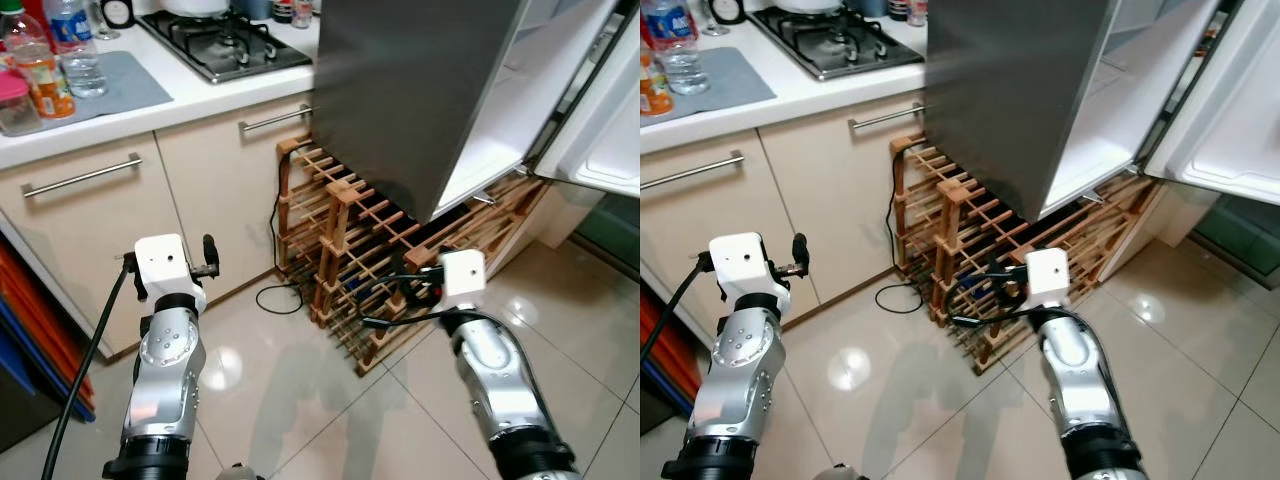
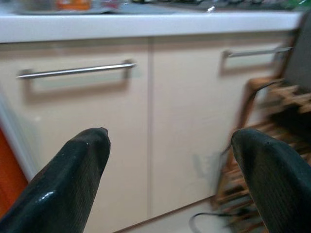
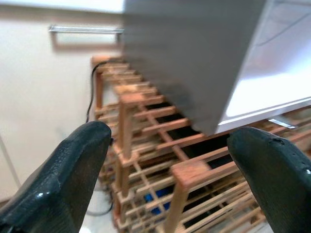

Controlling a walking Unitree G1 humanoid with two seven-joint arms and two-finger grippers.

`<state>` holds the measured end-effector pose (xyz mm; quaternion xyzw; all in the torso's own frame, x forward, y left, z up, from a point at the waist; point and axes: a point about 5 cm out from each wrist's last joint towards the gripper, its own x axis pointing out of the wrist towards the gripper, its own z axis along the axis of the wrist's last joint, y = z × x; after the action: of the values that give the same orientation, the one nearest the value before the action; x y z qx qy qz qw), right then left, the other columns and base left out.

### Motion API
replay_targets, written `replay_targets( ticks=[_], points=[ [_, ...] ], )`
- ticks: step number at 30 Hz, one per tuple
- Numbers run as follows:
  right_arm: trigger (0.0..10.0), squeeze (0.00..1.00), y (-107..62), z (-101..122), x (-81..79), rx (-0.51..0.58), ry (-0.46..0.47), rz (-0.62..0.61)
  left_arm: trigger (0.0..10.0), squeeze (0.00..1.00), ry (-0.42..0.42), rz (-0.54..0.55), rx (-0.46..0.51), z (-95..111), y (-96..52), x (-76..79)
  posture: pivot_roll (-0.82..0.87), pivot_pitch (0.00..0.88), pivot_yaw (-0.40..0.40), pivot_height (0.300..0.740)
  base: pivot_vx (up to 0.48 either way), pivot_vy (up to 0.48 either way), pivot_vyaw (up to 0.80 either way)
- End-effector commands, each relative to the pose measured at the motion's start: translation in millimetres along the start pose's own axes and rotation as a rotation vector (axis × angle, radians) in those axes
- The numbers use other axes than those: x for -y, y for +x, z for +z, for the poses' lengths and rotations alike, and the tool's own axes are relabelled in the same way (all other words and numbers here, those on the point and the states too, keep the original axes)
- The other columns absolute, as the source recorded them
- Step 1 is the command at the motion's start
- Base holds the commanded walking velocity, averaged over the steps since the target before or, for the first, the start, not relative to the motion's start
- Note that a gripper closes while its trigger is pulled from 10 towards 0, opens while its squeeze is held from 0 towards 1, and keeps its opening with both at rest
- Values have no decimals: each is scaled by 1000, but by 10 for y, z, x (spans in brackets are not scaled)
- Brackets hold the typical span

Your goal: Restocking fridge

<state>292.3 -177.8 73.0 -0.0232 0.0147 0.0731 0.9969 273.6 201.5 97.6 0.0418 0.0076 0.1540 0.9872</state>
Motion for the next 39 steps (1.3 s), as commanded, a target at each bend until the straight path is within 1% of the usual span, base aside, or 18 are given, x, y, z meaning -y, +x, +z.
replay_targets(
  ticks=[1,2,3,4,7,8,9,10,11,12,19,21,23,27,32,35,36,39],
  points=[
    [10000,0,-29,37,38,14,9,1,10000,0,28,27,3,-57,-92,-203,-65,0,-120,740,0,0,469],
    [10000,0,-29,37,38,14,9,1,10000,0,28,27,3,-57,-92,-203,-65,0,-120,740,0,0,469],
    [10000,0,-24,8,-40,7,-12,45,10000,0,51,-2,-8,-96,-158,-243,-49,0,-117,740,0,0,475],
    [10000,0,-8,6,-82,9,-18,67,10000,0,45,-6,-14,-97,-162,-233,-39,0,-117,740,0,0,469],
    [10000,0,83,46,-193,23,-17,111,10000,0,22,-5,11,16,-100,-117,-11,0,-124,740,0,0,448],
    [10000,0,113,60,-225,24,-11,126,10000,0,-2,-29,19,62,-81,-63,-8,0,-124,740,0,0,450],
    [10000,0,138,78,-255,26,-8,142,10000,0,-55,-61,32,112,-71,-7,-5,0,-123,740,0,0,450],
    [10000,0,165,105,-290,33,-11,160,10000,0,-63,-74,45,171,-57,32,-4,0,-113,740,360,-315,450],
    [10000,0,189,122,-321,37,-14,179,10000,0,-29,-69,58,210,-48,57,-1,0,-106,740,360,-311,456],
    [10000,0,207,128,-337,37,-19,187,10000,0,-25,-60,65,230,-43,78,-2,0,-106,740,360,-315,463],
    [10000,0,270,174,-378,52,-4,191,10000,0,-5,-21,34,202,20,78,-23,0,-95,740,340,-335,463],
    [10000,0,264,160,-387,48,-6,195,10000,0,-96,-50,19,211,47,126,-23,0,-95,740,0,-319,463],
    [10000,0,240,120,-386,31,-10,198,10000,0,-119,-52,46,288,75,124,-24,0,-92,740,0,0,469],
    [10000,0,170,48,-381,13,-7,209,10000,0,-84,-50,65,322,65,122,-26,0,-86,740,0,0,464],
    [10000,0,172,35,-379,10,21,190,10000,0,-63,-40,56,306,64,108,-18,0,-82,740,0,0,459],
    [10000,0,182,34,-380,9,37,184,10000,0,-38,-40,64,320,78,91,-13,0,-84,740,0,0,456],
    [10000,0,195,33,-379,6,42,185,10000,0,-12,-42,71,329,89,75,-3,0,-89,740,0,0,450],
    [10000,0,213,37,-378,3,45,186,10000,0,-13,-35,67,327,99,54,5,0,-91,740,0,0,452]
  ],
)
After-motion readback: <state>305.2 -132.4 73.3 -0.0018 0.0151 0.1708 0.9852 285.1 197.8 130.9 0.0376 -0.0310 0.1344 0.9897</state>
